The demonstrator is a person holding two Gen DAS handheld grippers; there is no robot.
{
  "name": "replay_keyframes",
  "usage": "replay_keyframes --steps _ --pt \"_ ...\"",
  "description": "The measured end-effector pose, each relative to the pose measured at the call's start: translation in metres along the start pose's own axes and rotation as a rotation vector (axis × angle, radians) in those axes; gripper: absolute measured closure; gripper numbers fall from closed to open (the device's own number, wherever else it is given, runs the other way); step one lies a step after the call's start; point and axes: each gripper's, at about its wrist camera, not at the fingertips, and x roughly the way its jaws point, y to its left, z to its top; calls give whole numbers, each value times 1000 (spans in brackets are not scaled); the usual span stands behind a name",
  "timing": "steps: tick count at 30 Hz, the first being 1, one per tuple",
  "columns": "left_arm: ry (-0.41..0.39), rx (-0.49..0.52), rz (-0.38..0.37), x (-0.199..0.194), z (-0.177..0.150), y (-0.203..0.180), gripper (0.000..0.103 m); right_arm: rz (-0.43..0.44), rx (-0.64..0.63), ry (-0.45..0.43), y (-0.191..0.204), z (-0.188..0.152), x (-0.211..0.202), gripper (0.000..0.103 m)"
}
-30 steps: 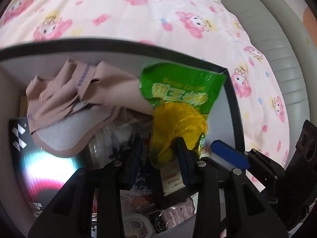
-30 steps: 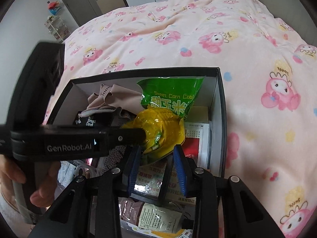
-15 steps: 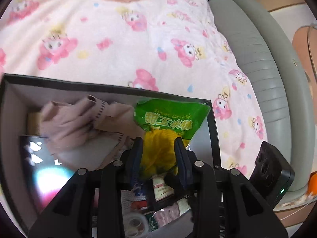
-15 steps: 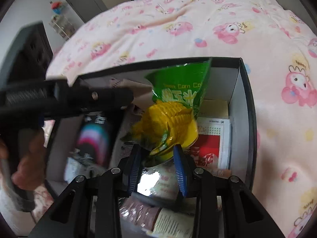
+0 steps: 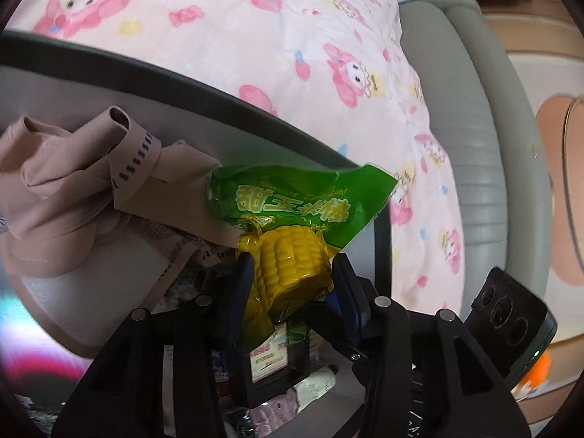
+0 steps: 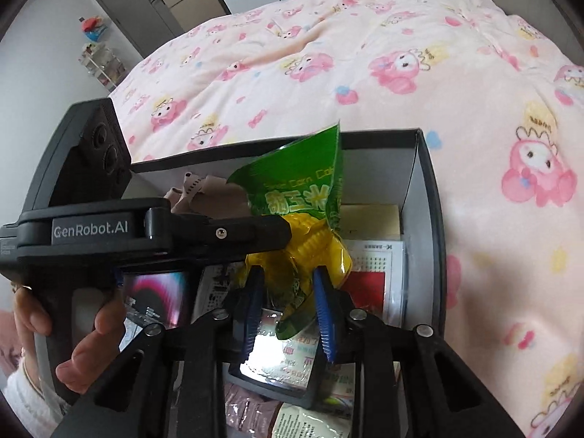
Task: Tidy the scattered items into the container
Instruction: 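Push the snack bag down into the box and open the left tool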
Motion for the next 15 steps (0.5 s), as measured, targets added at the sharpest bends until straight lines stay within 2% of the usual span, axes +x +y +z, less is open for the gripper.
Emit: replay_keyframes --steps 3,9,11,13,15 --pt "4 -24 -6 6 2 -3 58 8 -7 -48 0 2 -9 80" --pt "21 -49 -55 24 4 -11 59 -110 -31 -71 -6 1 -21 79" --pt "22 -15 -30 23 2 -17 60 -119 -6 -54 -12 0 -25 79" --pt "7 30 -27 13 -2 -25 60 -111 5 -77 -14 -4 -38 79" --pt "-36 96 8 -1 -6 -35 60 -110 12 -120 -19 -8 -56 80"
